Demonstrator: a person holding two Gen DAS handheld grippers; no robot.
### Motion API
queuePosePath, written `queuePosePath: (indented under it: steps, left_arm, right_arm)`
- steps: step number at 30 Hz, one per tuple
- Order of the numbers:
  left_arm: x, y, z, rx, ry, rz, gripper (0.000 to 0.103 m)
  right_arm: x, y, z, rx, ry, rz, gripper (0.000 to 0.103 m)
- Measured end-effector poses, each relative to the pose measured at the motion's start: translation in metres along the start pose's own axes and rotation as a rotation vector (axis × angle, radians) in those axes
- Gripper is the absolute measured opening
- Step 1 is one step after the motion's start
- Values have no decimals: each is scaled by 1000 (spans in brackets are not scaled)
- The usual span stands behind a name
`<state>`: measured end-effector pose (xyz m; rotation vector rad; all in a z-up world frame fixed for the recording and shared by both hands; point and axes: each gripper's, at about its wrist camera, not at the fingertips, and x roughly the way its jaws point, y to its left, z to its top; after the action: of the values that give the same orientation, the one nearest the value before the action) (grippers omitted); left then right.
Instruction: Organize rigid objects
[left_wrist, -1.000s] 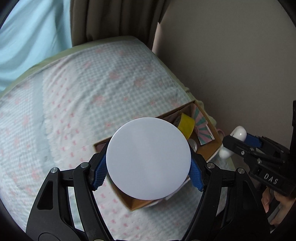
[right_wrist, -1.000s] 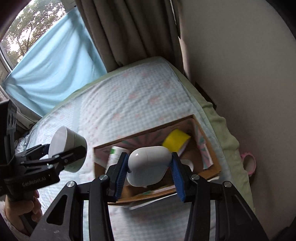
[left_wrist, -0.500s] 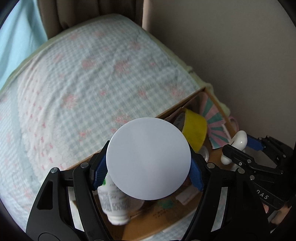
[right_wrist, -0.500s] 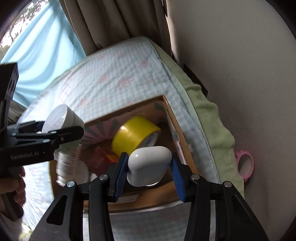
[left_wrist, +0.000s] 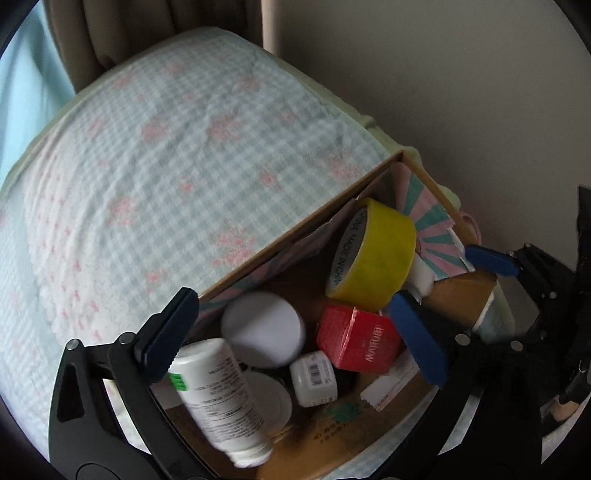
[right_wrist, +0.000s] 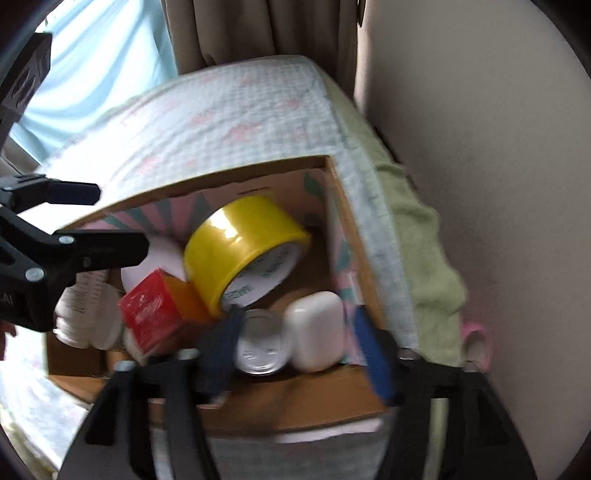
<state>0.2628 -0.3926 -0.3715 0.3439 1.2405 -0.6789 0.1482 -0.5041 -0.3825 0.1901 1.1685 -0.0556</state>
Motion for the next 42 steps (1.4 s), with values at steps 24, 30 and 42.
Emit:
queuePosePath:
  steps: [24,30,42]
  left_arm:
    - [-105,27,-40,-96,-100,54,103]
    - [-166,38,-71,-141,-170,75,103]
    - [-324,80,-163,-268,-355,216,103]
  right_arm:
    - [-65,30,3,22,-62,-35,103]
    - [-108,61,7,-21,-110,-38,103]
    - [-224,170,16,-102,-216,41,103]
